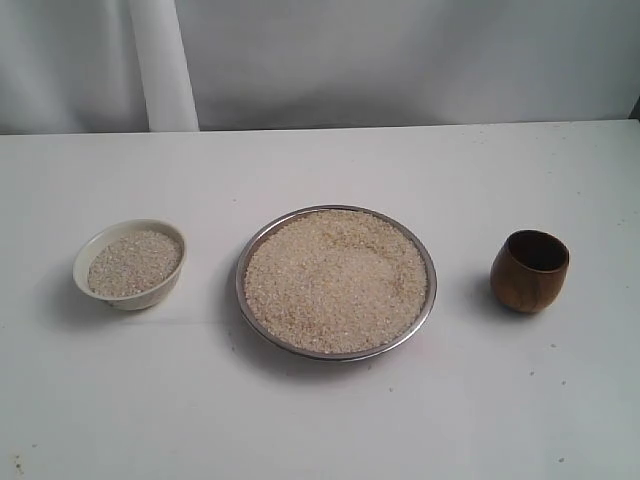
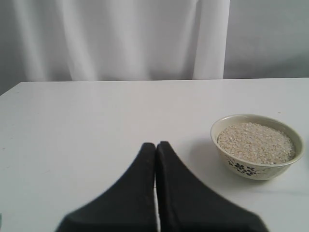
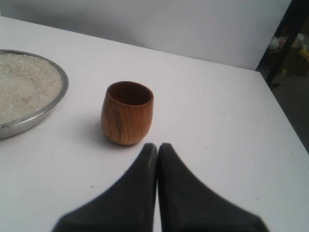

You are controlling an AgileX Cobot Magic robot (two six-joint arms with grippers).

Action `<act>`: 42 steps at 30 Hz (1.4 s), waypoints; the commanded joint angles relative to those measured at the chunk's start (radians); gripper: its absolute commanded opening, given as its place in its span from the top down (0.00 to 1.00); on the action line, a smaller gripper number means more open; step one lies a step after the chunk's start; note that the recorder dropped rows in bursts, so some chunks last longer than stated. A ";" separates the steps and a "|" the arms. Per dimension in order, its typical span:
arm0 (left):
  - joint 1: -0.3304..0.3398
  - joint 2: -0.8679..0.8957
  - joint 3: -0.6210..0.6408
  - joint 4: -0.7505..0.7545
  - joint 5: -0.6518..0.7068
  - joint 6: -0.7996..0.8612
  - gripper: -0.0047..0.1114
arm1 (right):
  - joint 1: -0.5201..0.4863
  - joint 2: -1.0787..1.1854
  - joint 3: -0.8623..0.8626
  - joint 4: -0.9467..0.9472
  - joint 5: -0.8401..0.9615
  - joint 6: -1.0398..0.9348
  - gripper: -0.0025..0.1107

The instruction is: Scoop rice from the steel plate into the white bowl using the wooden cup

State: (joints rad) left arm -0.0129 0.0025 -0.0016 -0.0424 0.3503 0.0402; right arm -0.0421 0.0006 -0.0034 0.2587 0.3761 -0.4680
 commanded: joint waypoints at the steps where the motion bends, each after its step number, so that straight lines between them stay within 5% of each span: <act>1: -0.003 -0.003 0.002 0.000 -0.006 -0.004 0.96 | -0.006 -0.001 0.003 -0.006 -0.003 -0.002 0.98; 16: -0.003 -0.003 0.002 0.000 -0.006 -0.004 0.96 | -0.006 -0.001 0.003 0.444 -0.527 -0.001 0.98; 28: -0.003 -0.003 0.002 0.000 -0.006 -0.004 0.96 | -0.006 -0.001 0.003 0.444 -0.703 0.017 0.98; 33: -0.003 -0.003 0.002 0.000 -0.006 -0.004 0.96 | -0.006 -0.001 0.003 0.340 -0.756 0.406 0.98; 37: -0.003 -0.003 0.002 0.000 -0.006 -0.004 0.96 | -0.006 -0.001 -0.030 0.132 -0.652 0.468 0.98; 42: -0.003 -0.003 0.002 0.000 -0.006 -0.004 0.96 | -0.006 0.073 -0.214 0.099 -0.535 0.468 0.98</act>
State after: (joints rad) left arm -0.0129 0.0025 -0.0016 -0.0424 0.3503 0.0402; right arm -0.0421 0.0230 -0.1347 0.3943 -0.2080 -0.0074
